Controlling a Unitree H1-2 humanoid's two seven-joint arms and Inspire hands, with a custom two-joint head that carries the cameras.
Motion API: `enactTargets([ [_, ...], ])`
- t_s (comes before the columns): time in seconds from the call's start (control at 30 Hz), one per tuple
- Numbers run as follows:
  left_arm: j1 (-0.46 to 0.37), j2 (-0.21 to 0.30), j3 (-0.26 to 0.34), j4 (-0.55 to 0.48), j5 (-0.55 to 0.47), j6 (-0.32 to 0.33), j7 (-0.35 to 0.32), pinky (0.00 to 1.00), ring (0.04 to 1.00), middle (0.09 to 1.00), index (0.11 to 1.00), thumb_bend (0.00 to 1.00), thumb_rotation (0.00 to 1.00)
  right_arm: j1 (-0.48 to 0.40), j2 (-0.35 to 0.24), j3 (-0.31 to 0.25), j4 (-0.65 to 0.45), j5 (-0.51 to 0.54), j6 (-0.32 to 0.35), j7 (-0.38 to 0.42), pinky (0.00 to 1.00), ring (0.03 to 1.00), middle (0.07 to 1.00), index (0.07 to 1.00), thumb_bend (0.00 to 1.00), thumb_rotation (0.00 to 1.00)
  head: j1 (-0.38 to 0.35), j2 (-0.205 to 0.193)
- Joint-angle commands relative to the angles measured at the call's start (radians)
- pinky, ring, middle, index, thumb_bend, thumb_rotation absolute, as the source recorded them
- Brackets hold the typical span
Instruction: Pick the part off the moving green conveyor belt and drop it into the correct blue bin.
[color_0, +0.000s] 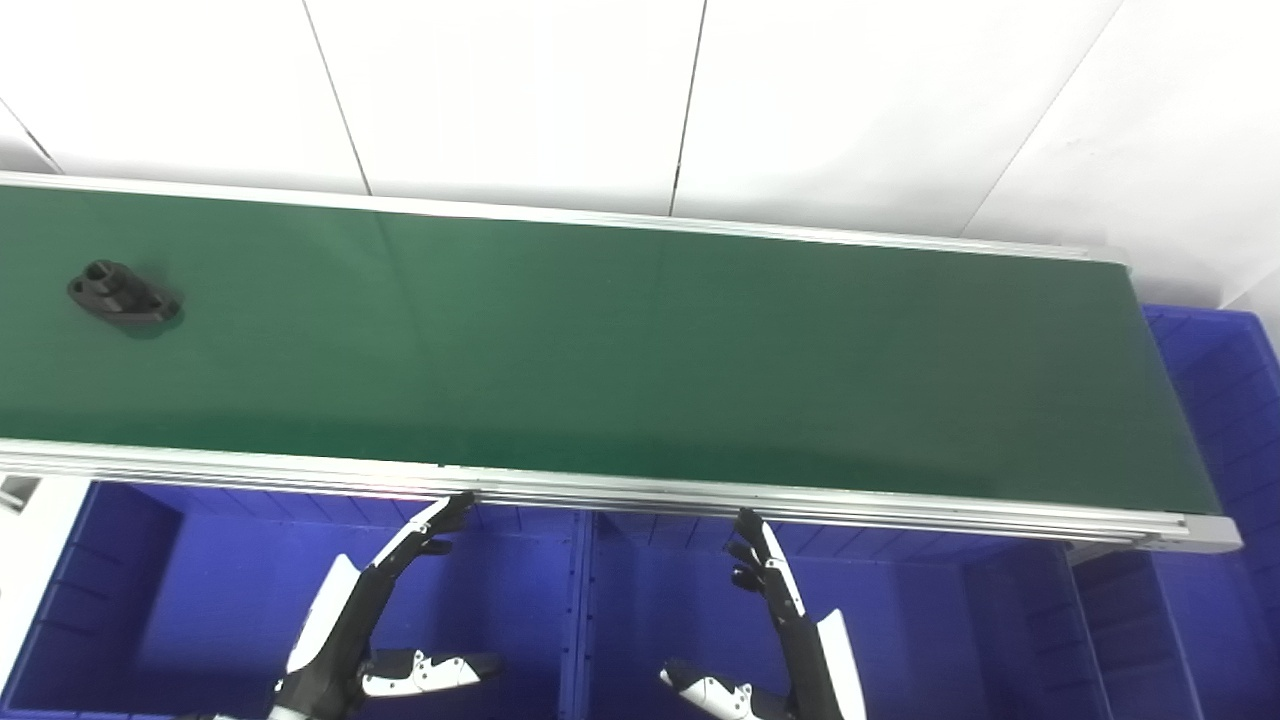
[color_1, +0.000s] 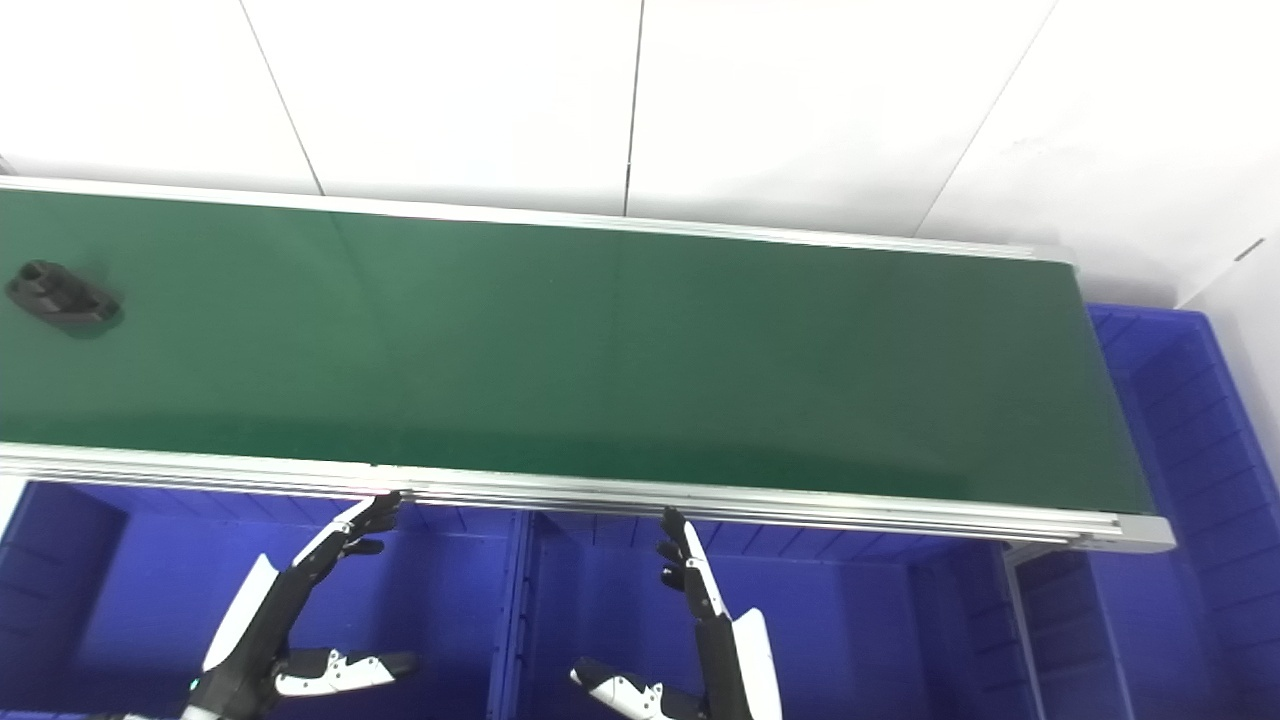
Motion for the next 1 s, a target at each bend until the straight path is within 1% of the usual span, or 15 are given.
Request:
enactTargets([
  [0.0,-0.01,0.019,0.004,-0.015,0.013,-0.033,0.013,0.75,0.839,0.884,0.882,0.94,0.44,0.007,0.003,0.002,-0.028,0.001,-0.056,-0.005,0.8,0.875,0.933,0.97,0.75,0.54,0.001,0.002],
  [0.2,-0.007,0.021,0.007,-0.021,0.011,-0.033,0.006,0.75,0.838,0.883,0.882,0.93,0.43,0.005,0.0,0.008,-0.027,0.01,-0.056,-0.005,0.8,0.878,0.935,0.972,0.74,0.53,0.001,0.001],
  [0.37,-0.013,0.02,-0.004,-0.014,0.025,-0.033,0.031,0.75,0.834,0.881,0.88,0.93,0.44,0.003,-0.001,0.012,-0.025,0.015,-0.056,-0.009,0.81,0.887,0.937,0.974,0.74,0.52,0.001,0.003],
  [0.53,-0.011,0.021,0.0,-0.016,0.014,-0.033,0.02,0.75,0.837,0.883,0.881,0.93,0.43,0.003,-0.002,0.012,-0.025,0.015,-0.056,-0.006,0.81,0.883,0.934,0.978,0.74,0.52,-0.001,0.002],
  [0.7,-0.012,0.02,-0.001,-0.015,0.017,-0.033,0.02,0.76,0.839,0.883,0.88,0.94,0.44,0.008,0.003,0.003,-0.029,0.009,-0.056,-0.002,0.8,0.877,0.934,0.977,0.75,0.53,0.002,0.003],
  [0.83,-0.009,0.015,0.005,-0.015,0.009,-0.033,0.018,0.75,0.832,0.876,0.874,0.94,0.43,0.009,0.003,0.0,-0.029,0.005,-0.056,0.003,0.81,0.891,0.944,0.981,0.74,0.53,0.002,0.002],
  [0.9,-0.011,0.016,-0.001,-0.011,0.021,-0.033,0.034,0.74,0.827,0.874,0.874,0.94,0.44,0.01,0.006,-0.002,-0.029,0.006,-0.056,0.006,0.8,0.886,0.942,0.981,0.74,0.53,0.004,0.002],
  [0.97,-0.011,0.016,-0.002,-0.011,0.021,-0.033,0.034,0.73,0.828,0.875,0.875,0.94,0.44,0.011,0.006,-0.004,-0.029,0.011,-0.056,0.01,0.8,0.882,0.941,0.98,0.75,0.53,0.004,0.002],
])
